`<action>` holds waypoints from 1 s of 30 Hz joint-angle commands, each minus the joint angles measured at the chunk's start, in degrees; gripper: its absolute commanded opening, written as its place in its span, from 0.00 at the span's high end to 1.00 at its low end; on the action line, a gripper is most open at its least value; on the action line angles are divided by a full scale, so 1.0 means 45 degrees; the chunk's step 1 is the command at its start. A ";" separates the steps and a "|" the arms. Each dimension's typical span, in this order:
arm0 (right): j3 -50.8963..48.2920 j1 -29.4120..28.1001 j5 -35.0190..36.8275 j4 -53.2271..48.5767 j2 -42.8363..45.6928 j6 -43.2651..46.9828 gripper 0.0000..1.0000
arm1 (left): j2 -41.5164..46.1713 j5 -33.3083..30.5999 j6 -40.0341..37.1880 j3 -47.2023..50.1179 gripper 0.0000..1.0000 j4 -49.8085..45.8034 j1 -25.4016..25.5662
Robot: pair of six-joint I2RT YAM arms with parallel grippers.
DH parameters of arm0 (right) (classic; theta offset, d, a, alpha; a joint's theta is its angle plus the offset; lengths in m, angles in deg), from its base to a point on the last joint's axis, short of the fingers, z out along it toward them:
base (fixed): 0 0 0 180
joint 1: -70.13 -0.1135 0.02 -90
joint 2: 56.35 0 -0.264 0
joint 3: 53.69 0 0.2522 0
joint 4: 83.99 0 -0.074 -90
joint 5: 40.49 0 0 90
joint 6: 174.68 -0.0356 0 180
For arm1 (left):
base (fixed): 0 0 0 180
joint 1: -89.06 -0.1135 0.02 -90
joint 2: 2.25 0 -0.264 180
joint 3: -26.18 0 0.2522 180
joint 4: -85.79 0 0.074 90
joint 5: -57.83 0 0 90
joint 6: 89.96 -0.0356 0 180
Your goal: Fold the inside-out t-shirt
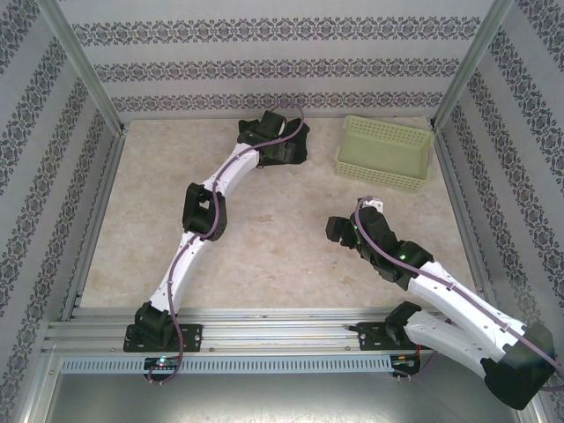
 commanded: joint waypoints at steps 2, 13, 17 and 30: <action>-0.0247 0.0063 0.0140 -0.0142 0.0143 -0.0273 0.15 | 0.0507 -0.0975 -0.0898 0.0956 0.07 -0.2200 -0.1063; -0.0662 0.0070 0.0341 -0.0659 0.1308 -0.0264 0.14 | 0.2921 -0.1388 -0.1758 0.4070 0.07 -0.2479 -0.3422; -0.0827 0.0097 0.0424 -0.0821 0.1698 -0.0259 0.14 | 0.3176 -0.1790 -0.2116 0.4696 0.07 -0.2586 -0.4412; -0.1039 0.0102 0.0384 -0.0880 0.1536 -0.0567 0.14 | 0.2845 -0.4925 -0.3980 0.4042 0.05 -0.2961 -0.6245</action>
